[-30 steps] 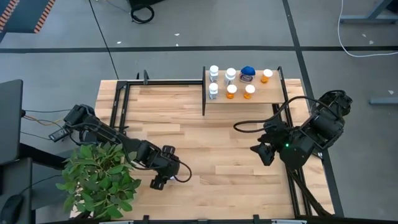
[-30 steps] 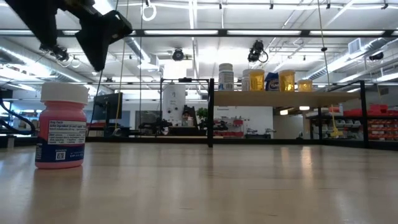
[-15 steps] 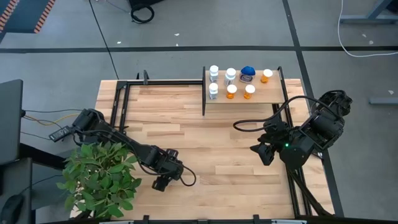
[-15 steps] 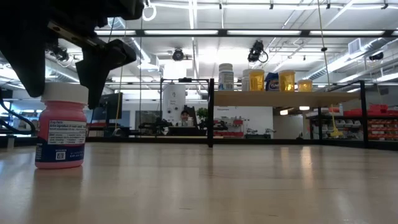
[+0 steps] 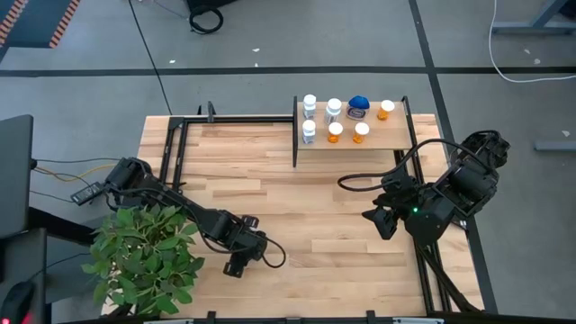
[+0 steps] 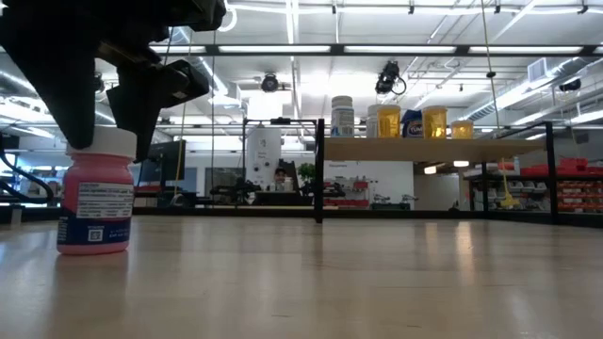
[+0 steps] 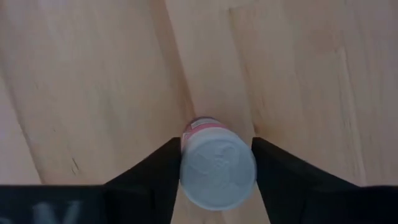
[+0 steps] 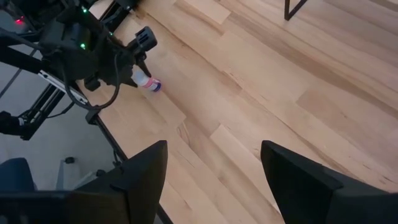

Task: Pick and place medicine bottles onto shelf by color
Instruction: Put the pink medicine bottle on the shelf

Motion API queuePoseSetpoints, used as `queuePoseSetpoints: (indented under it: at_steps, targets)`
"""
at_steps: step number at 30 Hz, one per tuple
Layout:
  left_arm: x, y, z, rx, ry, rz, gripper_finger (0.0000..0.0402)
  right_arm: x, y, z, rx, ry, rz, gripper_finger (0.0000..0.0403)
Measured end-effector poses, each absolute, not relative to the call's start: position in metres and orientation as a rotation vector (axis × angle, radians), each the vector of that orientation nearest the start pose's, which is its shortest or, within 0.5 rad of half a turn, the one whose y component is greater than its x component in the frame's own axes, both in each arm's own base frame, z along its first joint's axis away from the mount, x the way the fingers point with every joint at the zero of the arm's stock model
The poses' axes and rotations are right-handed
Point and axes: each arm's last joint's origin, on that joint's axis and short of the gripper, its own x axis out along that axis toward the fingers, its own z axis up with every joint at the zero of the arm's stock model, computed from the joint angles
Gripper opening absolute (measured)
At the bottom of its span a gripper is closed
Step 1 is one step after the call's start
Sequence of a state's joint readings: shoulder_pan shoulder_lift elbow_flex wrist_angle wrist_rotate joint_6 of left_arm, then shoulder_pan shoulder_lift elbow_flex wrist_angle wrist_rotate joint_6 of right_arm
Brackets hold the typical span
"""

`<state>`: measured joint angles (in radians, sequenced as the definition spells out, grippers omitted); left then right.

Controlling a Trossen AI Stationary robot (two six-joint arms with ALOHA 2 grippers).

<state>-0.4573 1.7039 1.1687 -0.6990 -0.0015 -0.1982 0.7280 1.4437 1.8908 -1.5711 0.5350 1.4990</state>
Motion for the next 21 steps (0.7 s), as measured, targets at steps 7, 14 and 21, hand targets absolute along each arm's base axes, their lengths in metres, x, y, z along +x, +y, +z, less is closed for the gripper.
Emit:
queuePoseSetpoints:
  at_steps: [7, 14, 21]
  targets:
    - [0.302, -0.136, 0.204, 0.068, 1.215, -0.238, 0.0183, 0.175, 0.136, 0.442, 0.723, 0.787, -0.492, 0.0267]
    - [0.332, -0.113, 0.250, -0.035, 1.091, -0.164, 0.0185, 0.166, 0.147, 0.443, 0.603, 0.778, -0.416, 0.0267]
    - [0.357, -0.098, 0.333, -0.068, 0.836, -0.217, 0.0185, 0.163, 0.159, 0.441, 0.449, 0.727, -0.361, 0.0267]
